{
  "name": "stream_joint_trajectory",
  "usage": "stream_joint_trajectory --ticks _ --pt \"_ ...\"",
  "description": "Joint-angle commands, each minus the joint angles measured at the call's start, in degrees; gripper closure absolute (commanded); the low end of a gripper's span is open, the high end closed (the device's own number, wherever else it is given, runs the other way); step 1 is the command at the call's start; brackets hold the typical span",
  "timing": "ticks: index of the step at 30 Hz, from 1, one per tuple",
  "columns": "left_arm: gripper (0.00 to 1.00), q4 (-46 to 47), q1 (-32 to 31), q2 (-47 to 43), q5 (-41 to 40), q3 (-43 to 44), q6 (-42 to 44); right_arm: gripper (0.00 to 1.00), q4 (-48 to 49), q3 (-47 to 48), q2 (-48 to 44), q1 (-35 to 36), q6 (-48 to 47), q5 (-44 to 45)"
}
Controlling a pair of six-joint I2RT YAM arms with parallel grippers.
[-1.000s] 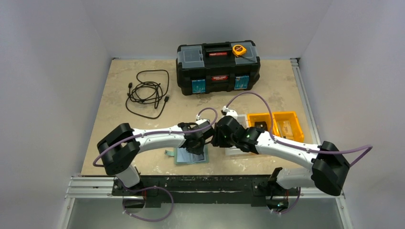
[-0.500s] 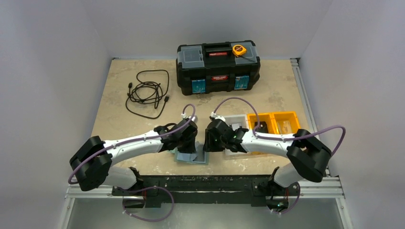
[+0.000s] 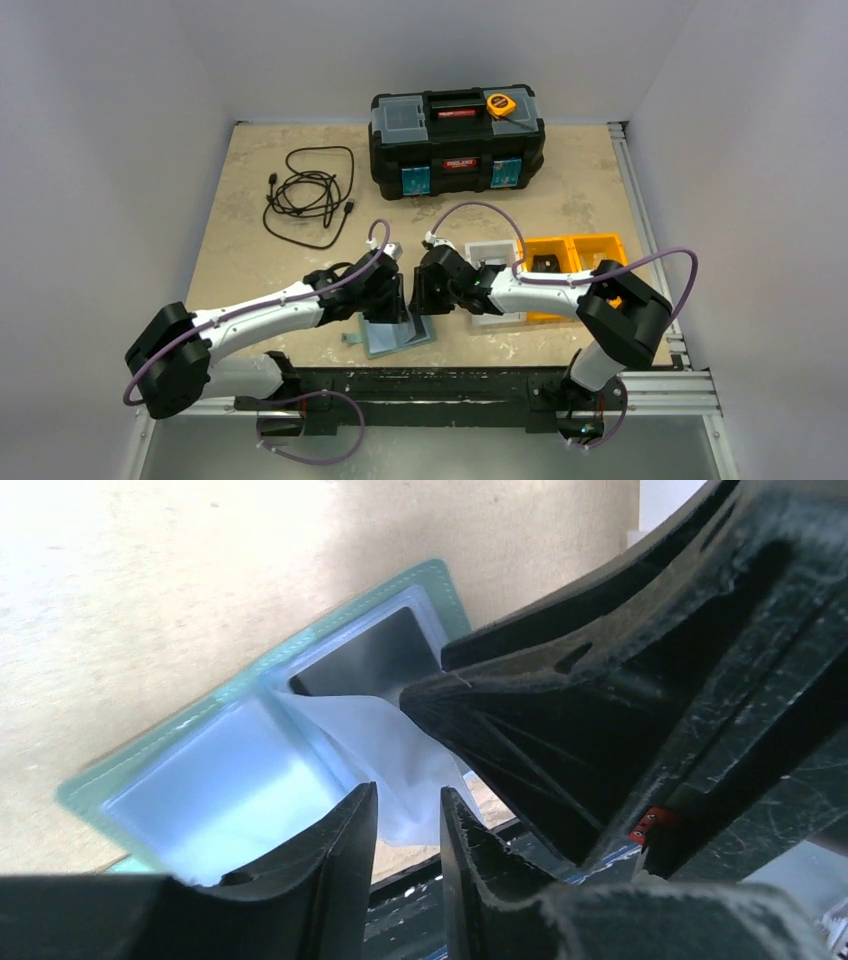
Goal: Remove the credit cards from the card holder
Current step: Remove the credit card from the card holder.
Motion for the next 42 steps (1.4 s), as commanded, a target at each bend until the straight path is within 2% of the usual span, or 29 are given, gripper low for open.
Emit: stream_joint_trajectory --ticks 1,10,18,25,29,32,37,42 --pt "0.69 -6.77 0.85 -5.53 -5.87 0.99 -1.51 0.7 2.71 3.05 -0.31 1.04 -0.67 -2.37" --pt "0.66 -25.33 1.51 -19.56 -18.39 2.77 -6.06 0.7 2.62 6.54 1.55 4.51 0.04 -3.35" --pt "0.66 -28.37 2.58 -25.22 -17.22 2.62 -6.87 0.71 3.86 12.03 10.37 9.36 1.3 -4.34" --pt "0.66 -24.85 2.89 -24.42 -12.36 1.87 -7.23 0.74 4.56 12.3 13.06 9.54 2.17 -4.91" --pt "0.67 -21.44 3.43 -24.1 -8.77 0.83 -8.29 0.73 1.81 12.13 8.13 9.47 1.89 -2.53" --pt "0.68 -17.03 4.68 -23.53 -4.78 -0.81 -9.25 0.71 -3.68 12.09 3.75 9.33 1.47 2.6" --pt "0.71 -7.23 6.92 -20.94 2.87 -4.18 -10.62 0.66 -8.75 8.35 -2.95 7.67 0.62 8.74" --pt "0.73 1.87 8.95 -16.23 8.54 -7.52 -11.61 0.63 -11.93 5.45 -5.78 6.73 -0.68 12.23"
